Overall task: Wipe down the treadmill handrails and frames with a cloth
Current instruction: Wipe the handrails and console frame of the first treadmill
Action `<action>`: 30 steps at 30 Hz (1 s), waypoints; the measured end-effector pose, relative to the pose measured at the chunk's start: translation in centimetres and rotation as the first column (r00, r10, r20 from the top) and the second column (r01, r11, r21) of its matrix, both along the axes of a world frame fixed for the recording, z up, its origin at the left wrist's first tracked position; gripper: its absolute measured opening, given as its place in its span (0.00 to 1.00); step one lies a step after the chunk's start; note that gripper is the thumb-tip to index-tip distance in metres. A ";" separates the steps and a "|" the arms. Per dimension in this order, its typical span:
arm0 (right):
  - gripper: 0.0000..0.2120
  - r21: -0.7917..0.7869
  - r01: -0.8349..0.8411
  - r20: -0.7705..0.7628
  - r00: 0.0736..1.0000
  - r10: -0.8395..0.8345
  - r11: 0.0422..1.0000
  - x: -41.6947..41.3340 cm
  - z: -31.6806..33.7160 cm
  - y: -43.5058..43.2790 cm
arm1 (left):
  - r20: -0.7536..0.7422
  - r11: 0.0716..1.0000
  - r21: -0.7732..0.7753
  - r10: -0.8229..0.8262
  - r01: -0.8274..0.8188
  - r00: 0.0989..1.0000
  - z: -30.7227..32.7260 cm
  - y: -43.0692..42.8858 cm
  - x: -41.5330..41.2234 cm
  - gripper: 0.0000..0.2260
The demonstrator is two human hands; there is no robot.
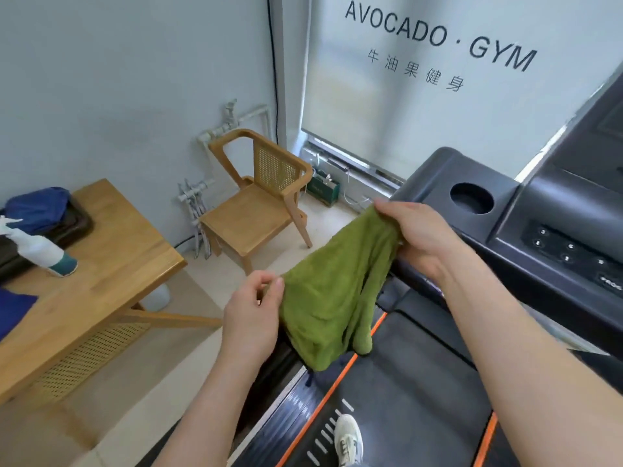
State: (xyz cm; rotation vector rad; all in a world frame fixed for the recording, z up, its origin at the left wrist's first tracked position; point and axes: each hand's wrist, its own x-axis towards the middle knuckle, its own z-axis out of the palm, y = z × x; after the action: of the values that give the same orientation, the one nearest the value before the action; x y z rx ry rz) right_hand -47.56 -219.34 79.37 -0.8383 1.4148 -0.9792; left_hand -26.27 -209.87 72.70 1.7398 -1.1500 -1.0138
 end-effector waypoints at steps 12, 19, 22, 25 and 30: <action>0.10 -0.562 0.334 0.279 0.938 -0.207 0.757 -10.4 11.9 -10.1 | -0.855 0.884 -0.332 -0.134 -0.329 0.502 14.1 -16.0 -10.0 0.07; 0.16 -0.061 -0.064 -0.734 0.679 -0.001 0.996 -16.9 1.1 -8.2 | 0.379 0.922 0.196 -0.384 0.333 0.842 5.3 -14.5 -11.9 0.24; 0.11 0.019 -0.137 -0.968 0.246 0.053 0.990 -17.5 -2.7 -8.0 | 0.801 0.921 0.161 -0.331 0.354 0.498 2.5 -14.5 -13.6 0.19; 0.28 -0.070 -0.339 -0.972 0.236 0.013 0.938 -16.2 -5.0 -9.7 | 0.709 0.869 0.194 -0.445 0.455 0.548 -0.2 -16.1 -17.3 0.30; 0.36 0.126 -0.447 -0.986 0.042 0.162 0.886 -15.3 -8.3 -12.5 | 0.646 0.867 0.202 -0.468 0.456 0.603 -2.5 -21.3 -20.9 0.30</action>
State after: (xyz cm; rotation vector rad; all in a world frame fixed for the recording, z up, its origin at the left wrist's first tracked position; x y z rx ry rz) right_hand -62.89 -231.84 71.04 -2.1811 2.0809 -0.0164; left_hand -47.19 -231.19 70.16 1.9309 -2.1672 -0.6450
